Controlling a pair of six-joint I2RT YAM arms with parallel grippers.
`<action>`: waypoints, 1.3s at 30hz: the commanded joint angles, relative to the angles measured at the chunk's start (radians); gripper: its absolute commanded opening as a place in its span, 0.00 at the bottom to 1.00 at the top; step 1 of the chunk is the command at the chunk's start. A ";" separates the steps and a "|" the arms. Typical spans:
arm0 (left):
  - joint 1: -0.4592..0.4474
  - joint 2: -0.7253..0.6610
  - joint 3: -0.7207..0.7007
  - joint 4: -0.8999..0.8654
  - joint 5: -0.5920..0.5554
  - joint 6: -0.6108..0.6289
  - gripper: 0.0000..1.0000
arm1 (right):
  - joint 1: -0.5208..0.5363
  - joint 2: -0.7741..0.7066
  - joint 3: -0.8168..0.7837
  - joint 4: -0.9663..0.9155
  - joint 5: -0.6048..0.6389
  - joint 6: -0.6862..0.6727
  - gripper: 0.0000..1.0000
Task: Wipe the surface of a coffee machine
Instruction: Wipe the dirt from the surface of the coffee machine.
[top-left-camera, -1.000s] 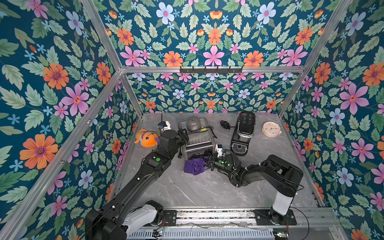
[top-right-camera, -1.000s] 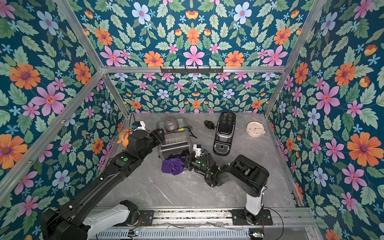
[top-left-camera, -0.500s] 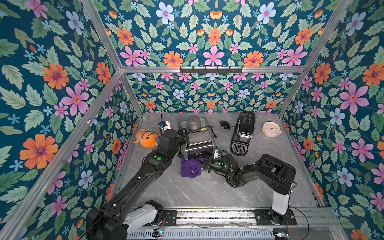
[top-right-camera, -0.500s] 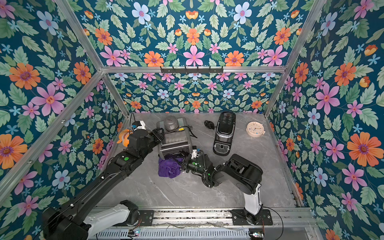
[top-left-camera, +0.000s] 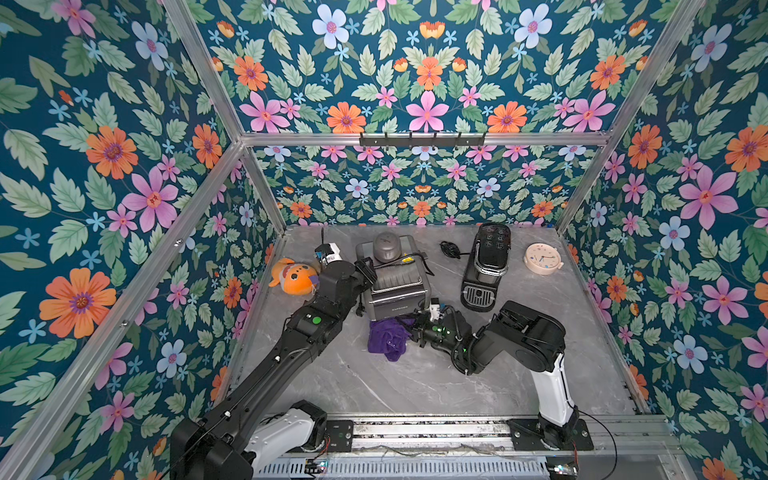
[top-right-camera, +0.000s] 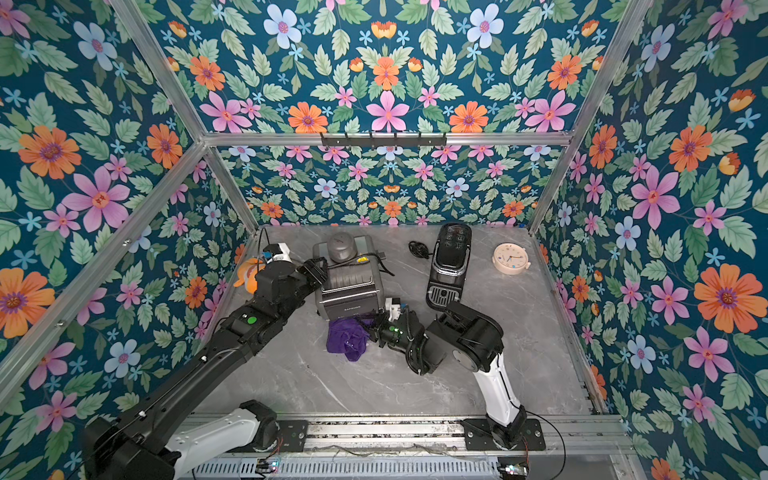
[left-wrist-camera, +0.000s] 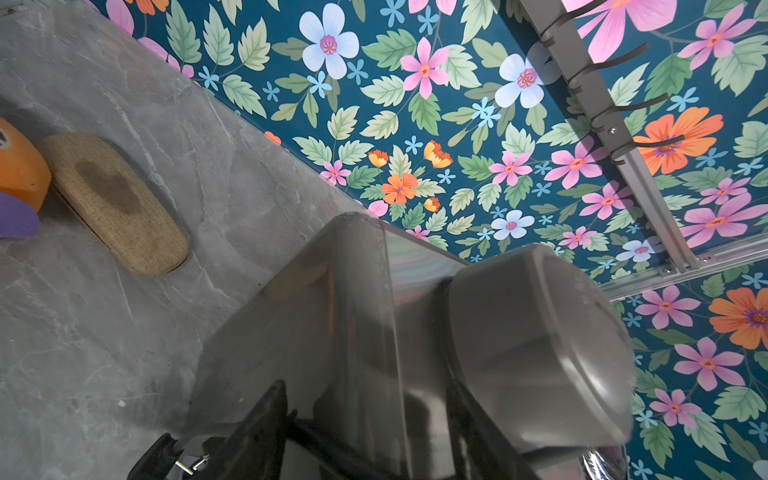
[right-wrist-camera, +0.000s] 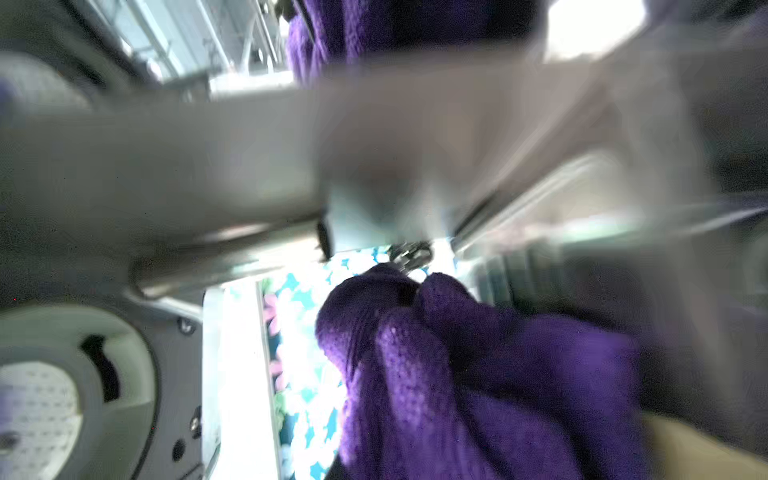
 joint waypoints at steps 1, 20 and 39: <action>-0.003 0.012 -0.012 -0.185 0.077 0.024 0.60 | -0.026 -0.012 -0.036 -0.020 0.027 0.012 0.00; 0.000 0.025 0.010 -0.188 0.074 0.035 0.60 | -0.021 -0.080 -0.128 -0.018 0.073 -0.008 0.00; 0.009 0.022 0.063 -0.204 0.062 0.064 0.60 | 0.008 -0.189 -0.265 -0.018 0.099 -0.032 0.00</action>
